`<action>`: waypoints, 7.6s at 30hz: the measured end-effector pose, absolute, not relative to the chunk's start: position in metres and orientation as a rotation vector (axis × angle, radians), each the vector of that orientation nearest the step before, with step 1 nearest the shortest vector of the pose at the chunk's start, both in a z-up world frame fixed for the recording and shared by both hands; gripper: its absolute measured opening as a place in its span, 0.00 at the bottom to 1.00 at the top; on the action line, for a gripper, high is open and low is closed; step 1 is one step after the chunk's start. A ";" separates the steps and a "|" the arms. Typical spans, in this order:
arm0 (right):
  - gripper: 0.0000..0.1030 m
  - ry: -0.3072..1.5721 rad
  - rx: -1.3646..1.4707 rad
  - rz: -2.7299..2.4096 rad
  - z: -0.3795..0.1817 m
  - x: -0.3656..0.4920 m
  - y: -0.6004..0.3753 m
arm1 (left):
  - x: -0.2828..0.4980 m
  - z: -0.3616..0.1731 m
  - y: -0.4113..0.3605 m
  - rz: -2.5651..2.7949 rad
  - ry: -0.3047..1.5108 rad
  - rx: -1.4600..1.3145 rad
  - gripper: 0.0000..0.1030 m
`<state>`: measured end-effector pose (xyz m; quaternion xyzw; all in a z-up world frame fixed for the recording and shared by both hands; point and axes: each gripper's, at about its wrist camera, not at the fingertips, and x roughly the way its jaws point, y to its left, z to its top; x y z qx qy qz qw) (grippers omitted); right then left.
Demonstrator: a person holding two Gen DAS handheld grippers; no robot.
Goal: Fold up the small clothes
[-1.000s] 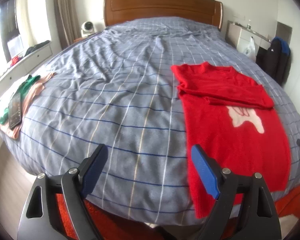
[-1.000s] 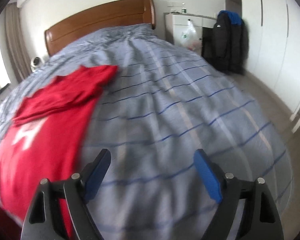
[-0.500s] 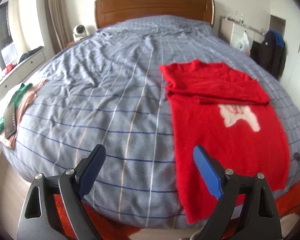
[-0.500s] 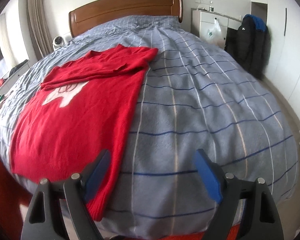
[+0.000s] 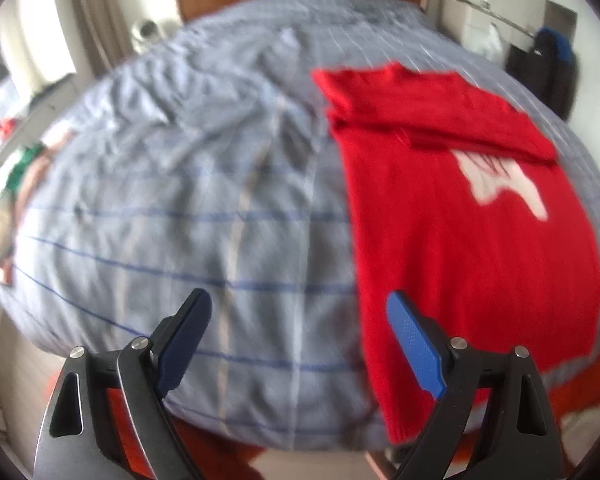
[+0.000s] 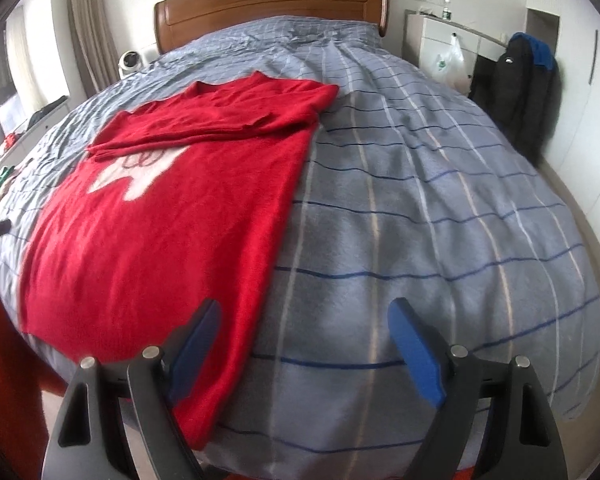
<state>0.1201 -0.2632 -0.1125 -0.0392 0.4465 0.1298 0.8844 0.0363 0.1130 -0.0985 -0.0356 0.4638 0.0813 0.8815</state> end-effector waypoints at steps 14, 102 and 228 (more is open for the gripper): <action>0.61 1.178 0.216 0.646 -0.152 0.095 -0.252 | 0.012 -0.148 0.045 -0.136 1.147 -0.055 0.79; 0.49 0.926 0.006 0.393 -0.107 0.204 -0.226 | 0.202 -0.073 0.112 0.070 0.897 -0.025 0.89; 0.54 1.123 0.299 0.609 -0.149 0.385 -0.027 | 0.296 -0.120 0.145 -0.004 1.047 -0.287 0.68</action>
